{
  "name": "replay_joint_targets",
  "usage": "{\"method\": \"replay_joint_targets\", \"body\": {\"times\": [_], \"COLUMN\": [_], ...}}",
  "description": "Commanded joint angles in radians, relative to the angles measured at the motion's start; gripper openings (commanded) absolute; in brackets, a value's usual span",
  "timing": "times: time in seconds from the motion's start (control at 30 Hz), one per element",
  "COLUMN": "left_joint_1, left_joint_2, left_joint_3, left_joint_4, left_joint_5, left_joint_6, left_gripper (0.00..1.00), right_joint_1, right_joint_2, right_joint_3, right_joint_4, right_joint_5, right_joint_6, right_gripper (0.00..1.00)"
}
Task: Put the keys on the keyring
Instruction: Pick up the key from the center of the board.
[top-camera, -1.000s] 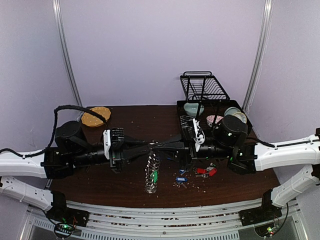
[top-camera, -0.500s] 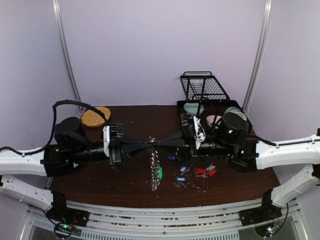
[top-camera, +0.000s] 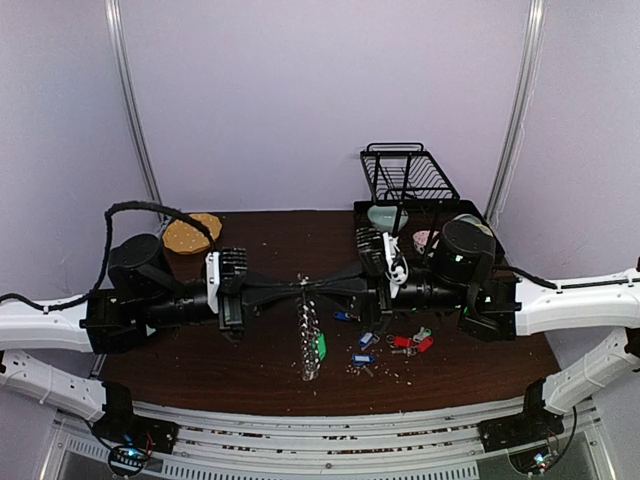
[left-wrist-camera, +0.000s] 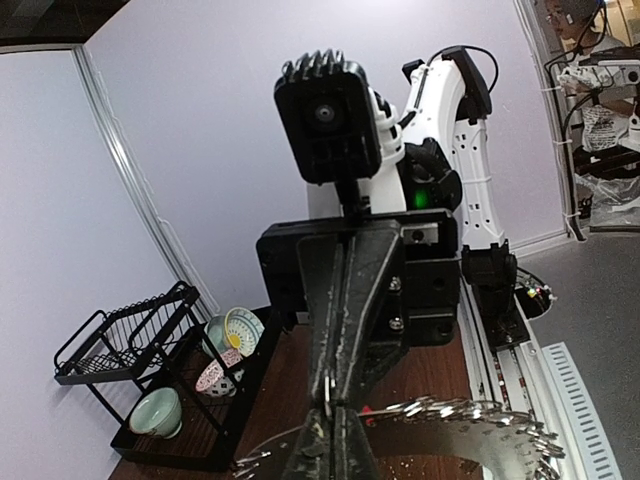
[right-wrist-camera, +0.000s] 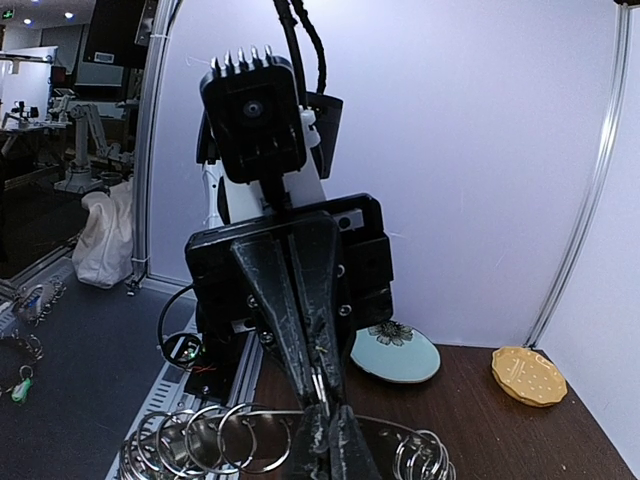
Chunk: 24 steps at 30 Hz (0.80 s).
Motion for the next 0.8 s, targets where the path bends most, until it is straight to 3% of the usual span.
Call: {"method": "replay_joint_targets", "body": {"times": [0.0,0.1,0.2,0.3,0.53,0.57,0.63,0.77], "left_joint_1": [-0.004,-0.004,-0.004,-0.004,-0.004,-0.004,-0.004,-0.004], "left_joint_2": [-0.003,0.001,0.004,0.014,0.009,0.007,0.003,-0.009], "left_joint_3": [0.021,0.021,0.015,0.017,0.032,0.033,0.032,0.016], "left_joint_4": [0.043,0.042,0.062,0.066,-0.029,-0.042,-0.055,-0.033], "left_joint_5": [-0.009,-0.013,-0.005,-0.006,-0.06,-0.067,-0.067,-0.067], "left_joint_6": [0.02,0.009,-0.002,0.008,0.059,0.064,0.066,0.056], "left_gripper": [0.0,0.16,0.17,0.0,0.0,0.15,0.22,0.15], "right_joint_1": [0.01,0.01,0.011,0.012,0.01,0.008,0.008,0.009], "right_joint_2": [-0.022,-0.028,-0.033,-0.039,-0.059,-0.061,-0.057,-0.052], "right_joint_3": [0.038,0.037,0.042,0.044,0.04,0.043,0.058,0.06], "right_joint_4": [-0.026,-0.042,-0.059,-0.066,-0.056,-0.057,-0.075,-0.069], "right_joint_5": [0.01,0.027,0.031,0.033,0.038,0.04,0.04,0.029], "right_joint_6": [-0.023,-0.037,-0.044,-0.047,-0.045,-0.048,-0.055,-0.05], "right_gripper": [0.0,0.0,0.0,0.0,0.0,0.0,0.0,0.0]}}
